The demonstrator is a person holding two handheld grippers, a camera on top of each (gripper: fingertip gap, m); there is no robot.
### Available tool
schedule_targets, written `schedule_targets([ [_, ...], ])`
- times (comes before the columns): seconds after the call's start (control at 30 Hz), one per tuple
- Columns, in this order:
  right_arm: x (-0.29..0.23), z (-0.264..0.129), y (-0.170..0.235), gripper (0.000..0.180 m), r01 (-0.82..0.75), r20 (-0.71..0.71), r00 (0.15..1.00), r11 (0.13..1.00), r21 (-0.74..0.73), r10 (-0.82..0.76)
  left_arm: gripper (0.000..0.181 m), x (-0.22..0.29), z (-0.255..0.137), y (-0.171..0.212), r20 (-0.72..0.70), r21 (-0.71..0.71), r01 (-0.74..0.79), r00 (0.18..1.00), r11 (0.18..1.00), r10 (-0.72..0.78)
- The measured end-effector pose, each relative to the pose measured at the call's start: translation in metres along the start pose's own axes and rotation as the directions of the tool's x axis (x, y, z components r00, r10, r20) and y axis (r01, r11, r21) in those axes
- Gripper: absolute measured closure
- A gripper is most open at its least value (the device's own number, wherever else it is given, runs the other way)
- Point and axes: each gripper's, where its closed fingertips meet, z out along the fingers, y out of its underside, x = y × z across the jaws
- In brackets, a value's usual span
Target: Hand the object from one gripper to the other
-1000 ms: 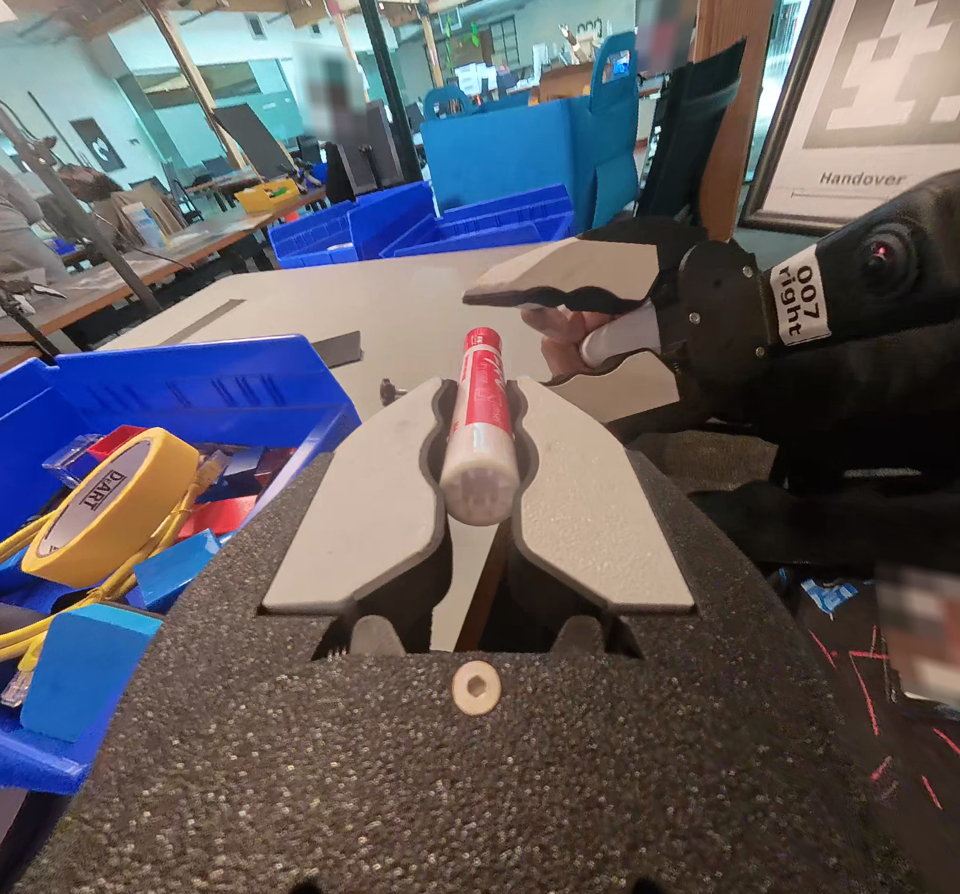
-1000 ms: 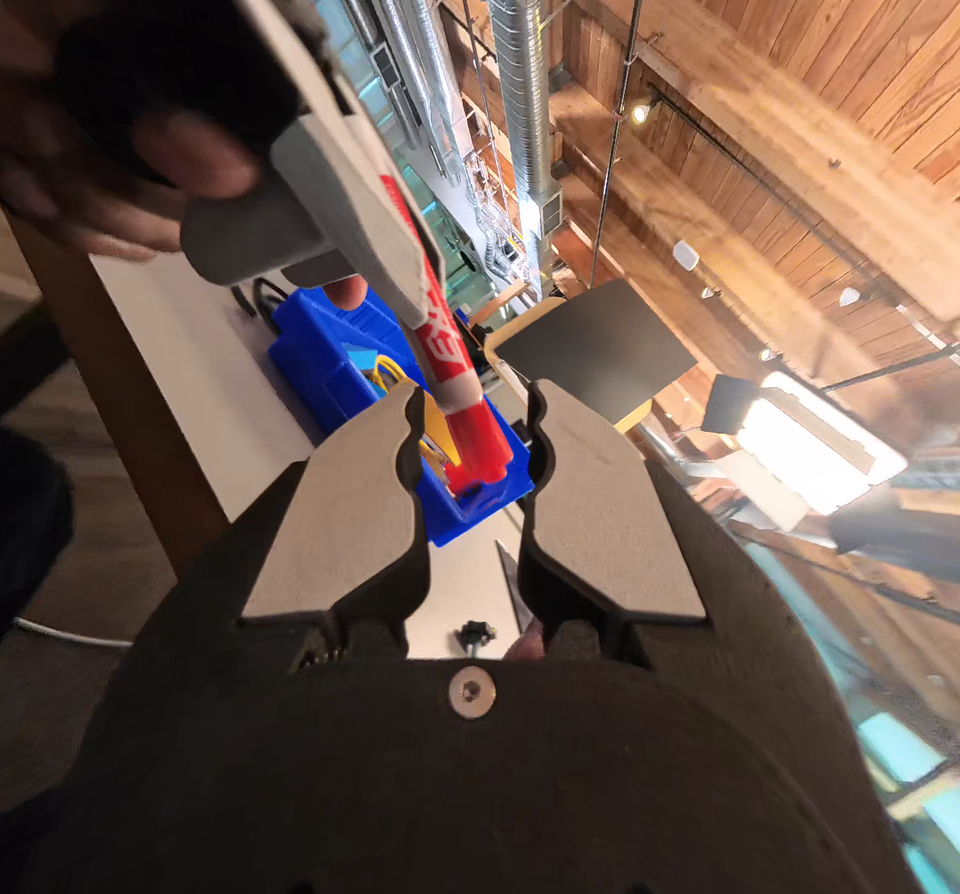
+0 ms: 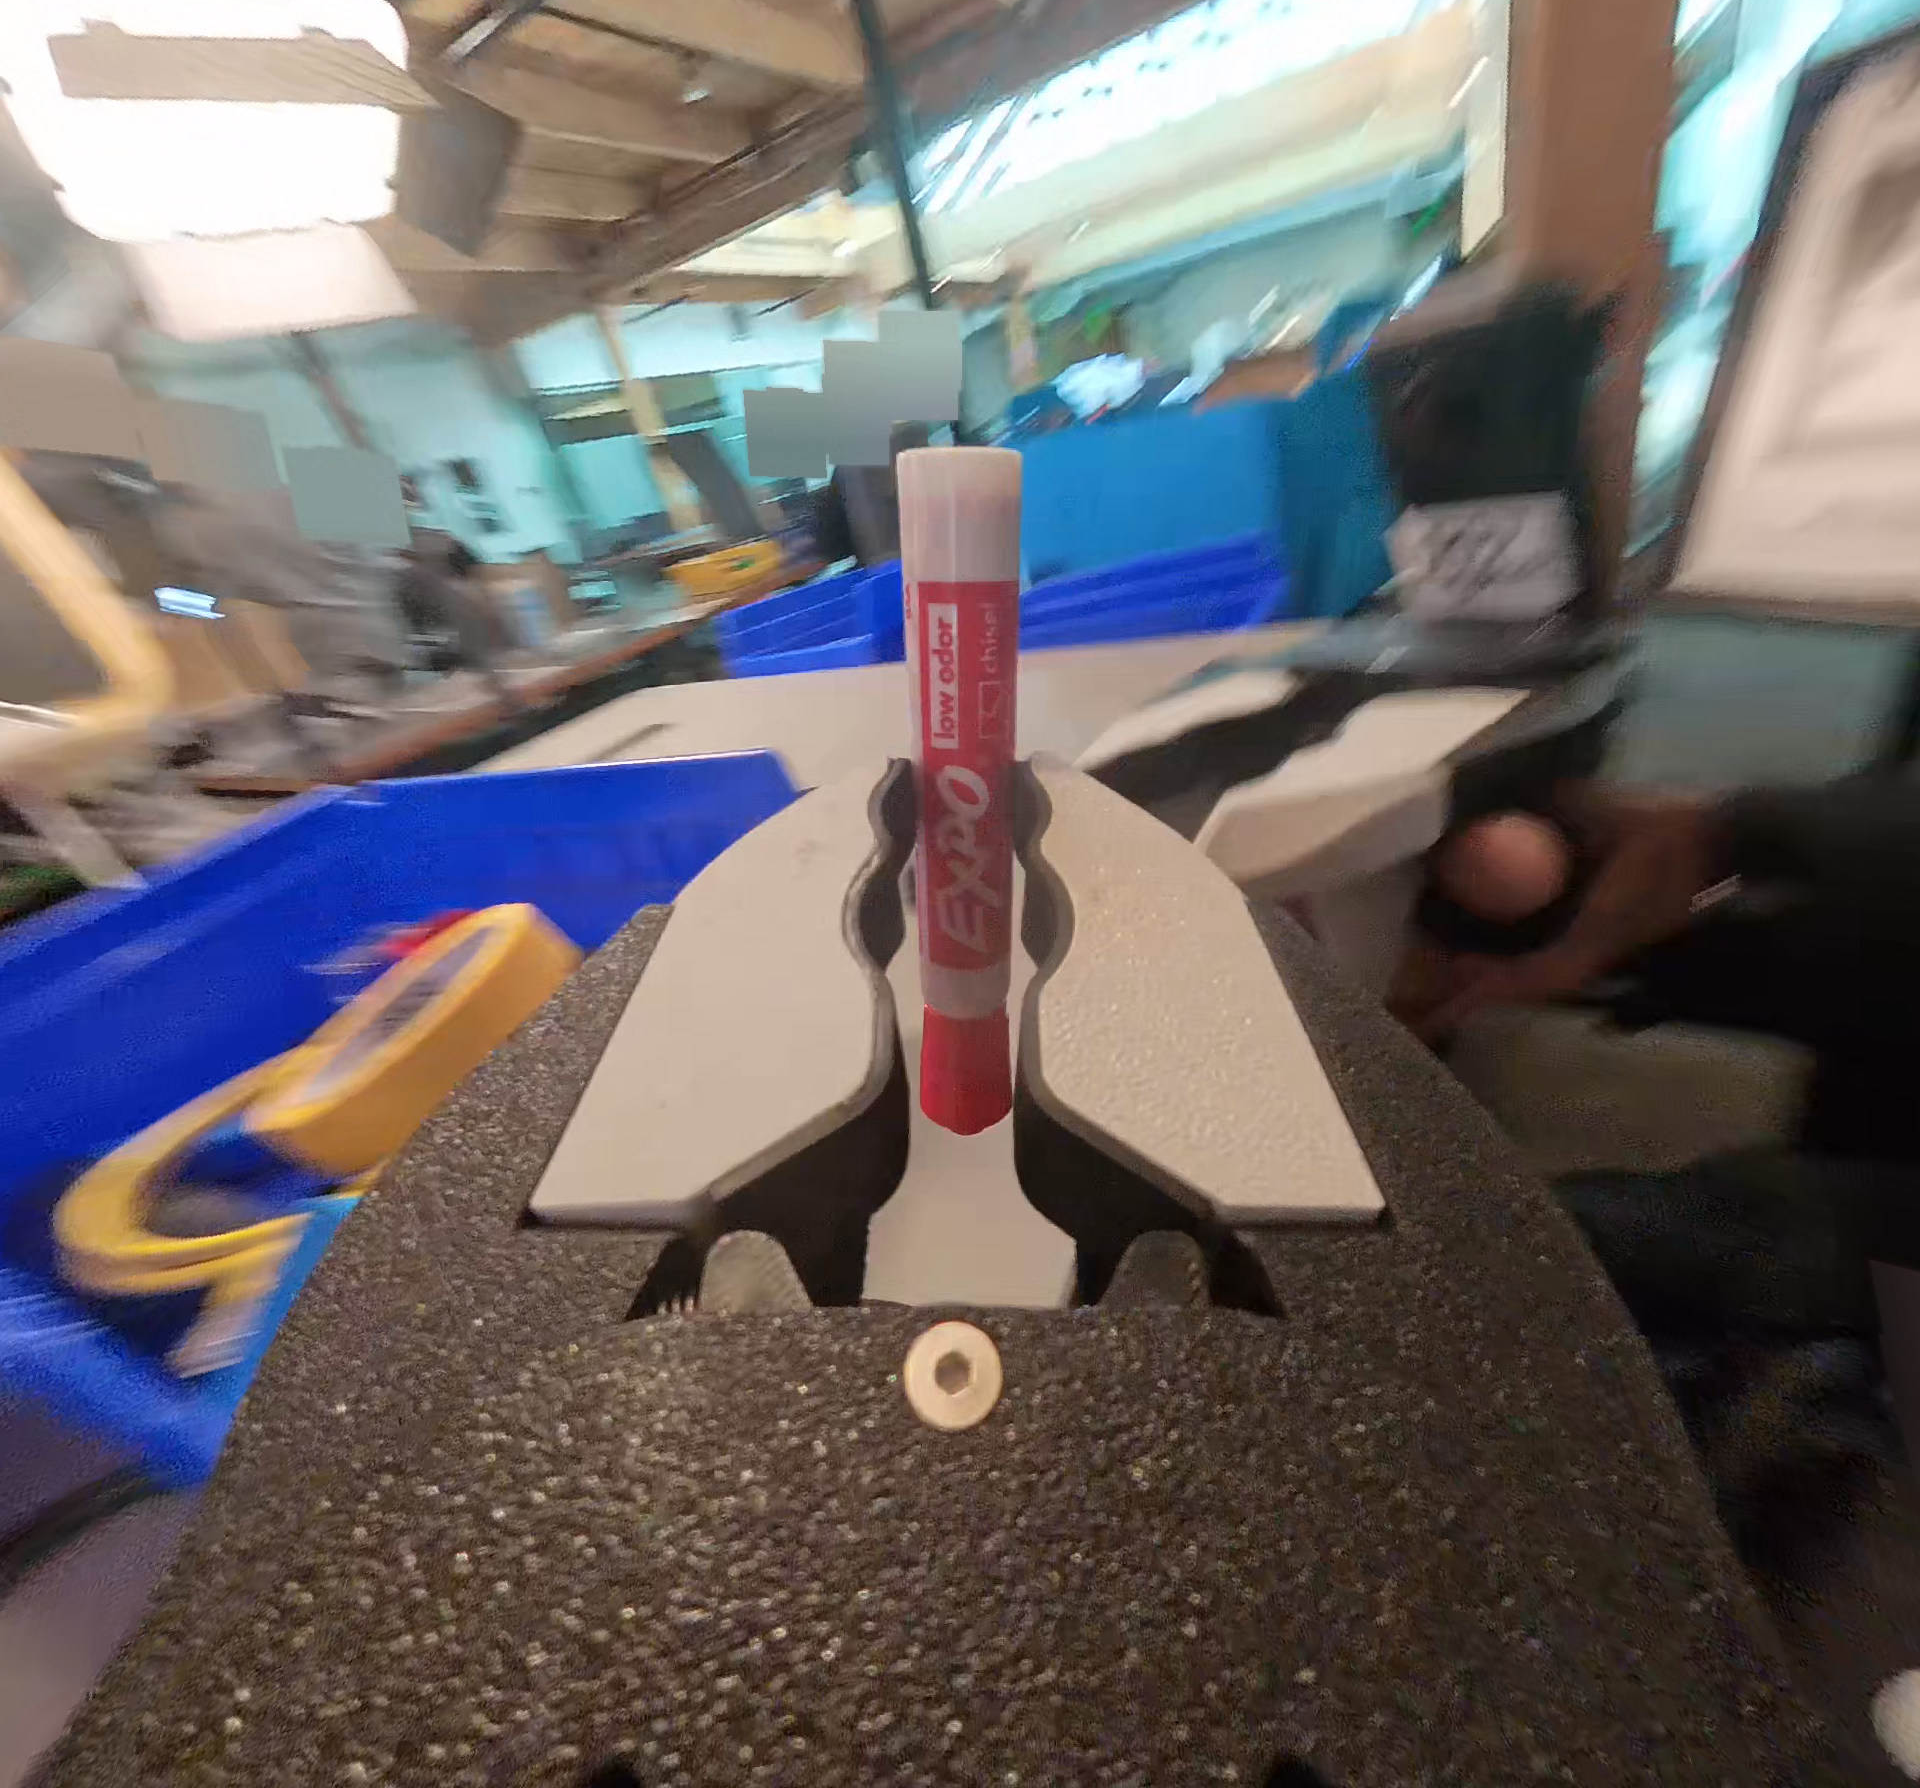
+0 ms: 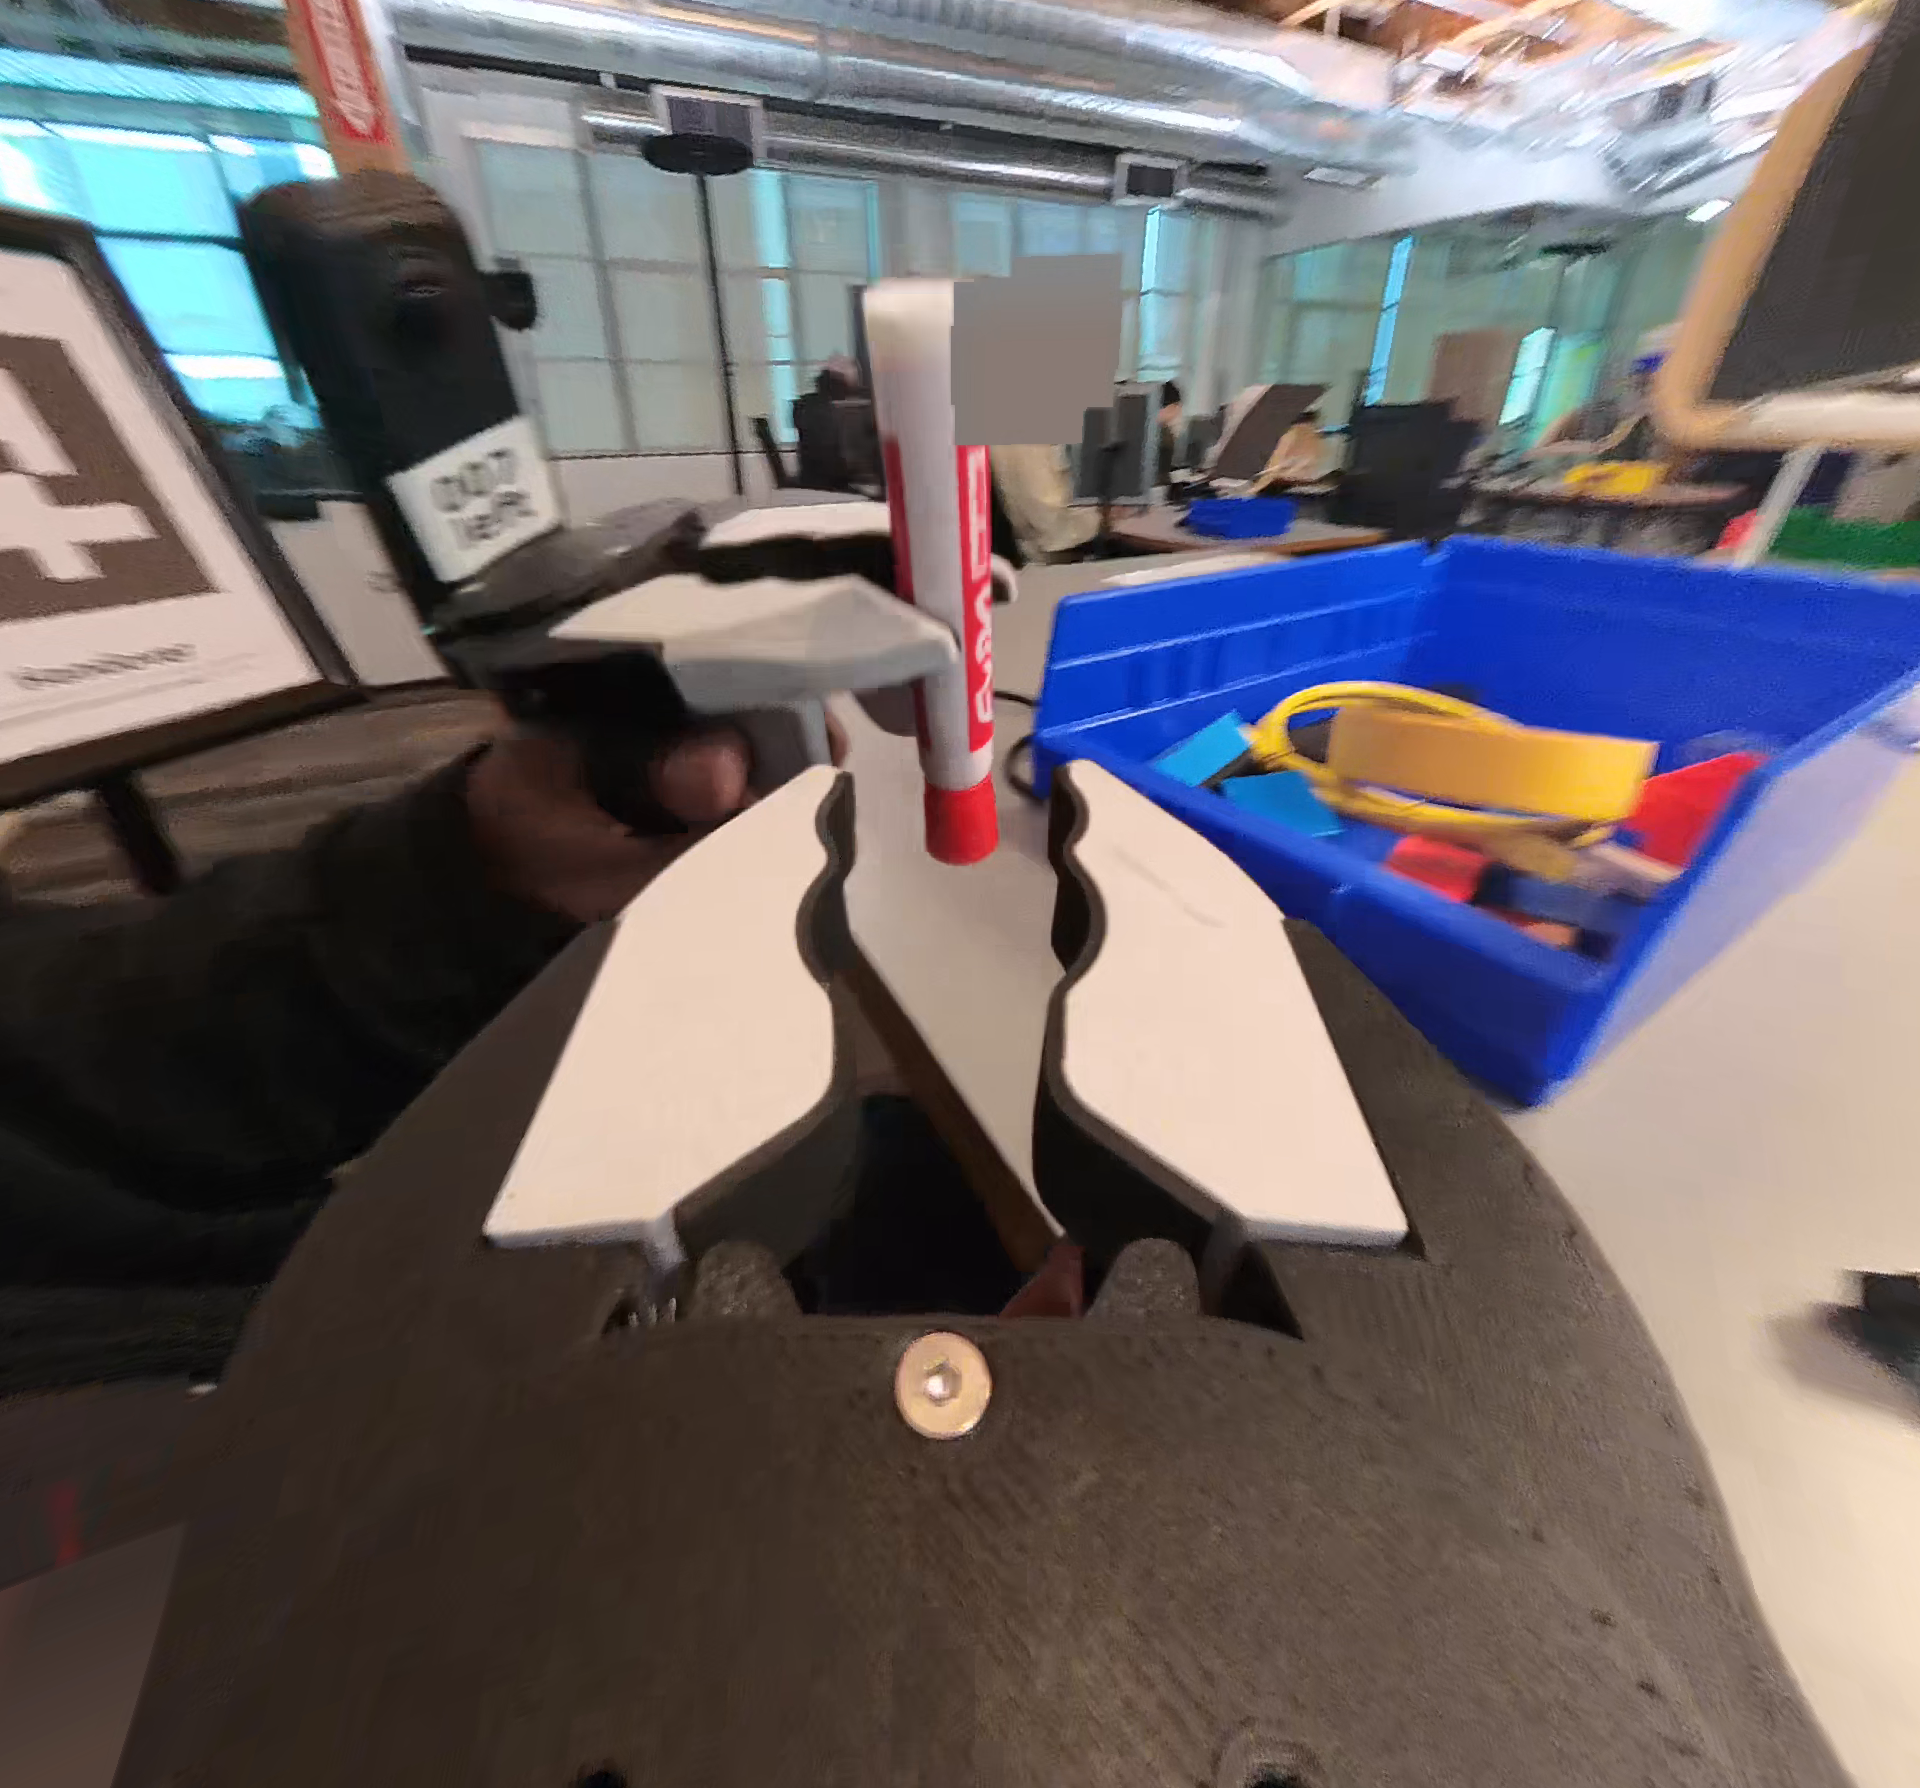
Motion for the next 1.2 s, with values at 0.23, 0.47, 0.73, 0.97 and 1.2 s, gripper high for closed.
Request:
schedule_targets([
  [0.23,0.002,-0.016,-0.022,0.141,0.472,-0.157,0.861,0.875,-0.104,-0.484,0.161,0.0,-0.005,0.019,0.011,-0.315,-0.715,0.655,0.624,0.756],
  [0.47,-0.008,-0.011,0.005,0.142,0.7,-0.054,0.677,0.665,-0.261,-0.734,0.161,0.009,-0.009,0.038,-0.156,-0.344,-0.828,0.516,0.443,0.842],
  [0.73,-0.008,-0.007,0.018,0.148,0.698,-0.029,0.678,0.656,-0.288,-0.734,0.161,0.012,-0.011,0.045,-0.205,-0.324,-0.852,0.488,0.412,0.848],
  [0.97,-0.007,-0.01,0.02,0.16,0.682,-0.053,0.689,0.671,-0.293,-0.723,0.161,0.018,-0.007,0.049,-0.234,-0.281,-0.862,0.488,0.422,0.841],
  [1.2,0.008,-0.026,-0.014,0.16,0.694,-0.328,0.621,0.694,-0.193,-0.712,0.132,-0.008,0.008,0.01,0.009,-0.2,-0.404,0.91,0.892,0.414],
])
